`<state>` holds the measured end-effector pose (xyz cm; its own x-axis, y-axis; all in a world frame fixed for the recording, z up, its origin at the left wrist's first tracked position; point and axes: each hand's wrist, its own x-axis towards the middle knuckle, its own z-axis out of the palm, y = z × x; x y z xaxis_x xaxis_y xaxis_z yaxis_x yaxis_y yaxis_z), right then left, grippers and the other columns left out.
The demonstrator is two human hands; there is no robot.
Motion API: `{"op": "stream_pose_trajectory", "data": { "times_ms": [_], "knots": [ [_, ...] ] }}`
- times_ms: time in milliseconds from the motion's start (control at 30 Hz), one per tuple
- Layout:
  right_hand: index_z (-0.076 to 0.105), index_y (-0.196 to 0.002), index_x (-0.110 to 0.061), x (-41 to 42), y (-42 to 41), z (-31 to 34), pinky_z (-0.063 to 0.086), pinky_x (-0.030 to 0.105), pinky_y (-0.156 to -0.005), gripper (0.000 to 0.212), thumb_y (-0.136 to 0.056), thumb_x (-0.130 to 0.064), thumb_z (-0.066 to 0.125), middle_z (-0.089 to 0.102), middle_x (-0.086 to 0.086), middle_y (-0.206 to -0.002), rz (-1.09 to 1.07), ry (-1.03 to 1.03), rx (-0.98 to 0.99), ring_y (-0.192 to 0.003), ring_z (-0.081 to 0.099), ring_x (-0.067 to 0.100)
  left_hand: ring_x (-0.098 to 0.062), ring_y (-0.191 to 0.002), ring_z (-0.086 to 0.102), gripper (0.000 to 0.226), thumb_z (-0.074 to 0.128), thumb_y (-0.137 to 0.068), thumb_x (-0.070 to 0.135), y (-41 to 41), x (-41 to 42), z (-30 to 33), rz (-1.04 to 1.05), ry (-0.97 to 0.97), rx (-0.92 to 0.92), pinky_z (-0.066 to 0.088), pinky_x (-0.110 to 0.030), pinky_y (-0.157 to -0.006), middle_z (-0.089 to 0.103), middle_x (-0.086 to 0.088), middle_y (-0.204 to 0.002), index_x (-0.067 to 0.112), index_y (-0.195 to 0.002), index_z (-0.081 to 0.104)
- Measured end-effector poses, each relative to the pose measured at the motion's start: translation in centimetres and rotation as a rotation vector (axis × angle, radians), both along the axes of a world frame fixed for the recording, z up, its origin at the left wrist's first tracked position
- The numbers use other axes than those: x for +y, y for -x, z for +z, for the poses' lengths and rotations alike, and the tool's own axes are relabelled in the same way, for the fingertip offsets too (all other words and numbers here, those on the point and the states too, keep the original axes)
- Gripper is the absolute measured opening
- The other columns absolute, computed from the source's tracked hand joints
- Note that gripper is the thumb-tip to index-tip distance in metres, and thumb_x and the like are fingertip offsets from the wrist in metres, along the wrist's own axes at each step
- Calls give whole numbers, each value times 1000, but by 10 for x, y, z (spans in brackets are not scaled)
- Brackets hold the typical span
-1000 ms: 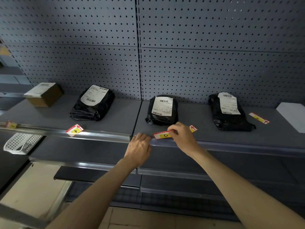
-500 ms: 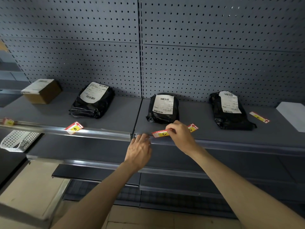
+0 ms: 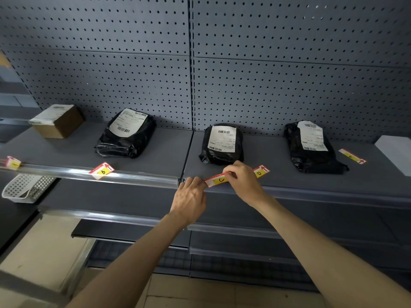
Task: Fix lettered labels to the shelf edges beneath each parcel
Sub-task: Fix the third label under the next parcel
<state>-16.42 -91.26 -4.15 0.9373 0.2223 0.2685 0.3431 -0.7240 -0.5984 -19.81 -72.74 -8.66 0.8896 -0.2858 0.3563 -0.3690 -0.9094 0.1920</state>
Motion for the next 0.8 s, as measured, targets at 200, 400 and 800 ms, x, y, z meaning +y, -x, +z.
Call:
{"op": "stream_pose_trajectory", "data": {
  "times_ms": [200, 400, 800],
  "knots": [
    [68, -80, -9, 2, 0, -3, 45, 41, -62, 23, -95, -10, 50, 53, 5, -83, 35, 117, 15, -68, 54, 21, -25, -99, 53, 33, 52, -84, 13, 1, 1, -2, -13, 14, 13, 47, -38, -86, 60, -5, -112, 14, -116, 61],
    [68, -103, -6, 5, 0, -4, 42, 28, -63, 19, -96, -13, 52, 54, 6, -95, 6, 187, 7, -76, 56, 19, -25, -99, 52, 28, 50, -88, 17, -7, 2, 2, -4, 12, 28, 47, -38, -86, 59, -6, -111, 13, -113, 63],
    [65, -100, -11, -99, -8, 26, 47, 32, -65, 14, -91, -20, 60, 57, 5, -102, -173, 267, 25, -82, 61, 22, -23, -99, 51, 23, 59, -86, 31, -42, -79, 62, -56, 97, 89, 45, -37, -83, 60, -3, -102, 15, -102, 62]
  ]
}}
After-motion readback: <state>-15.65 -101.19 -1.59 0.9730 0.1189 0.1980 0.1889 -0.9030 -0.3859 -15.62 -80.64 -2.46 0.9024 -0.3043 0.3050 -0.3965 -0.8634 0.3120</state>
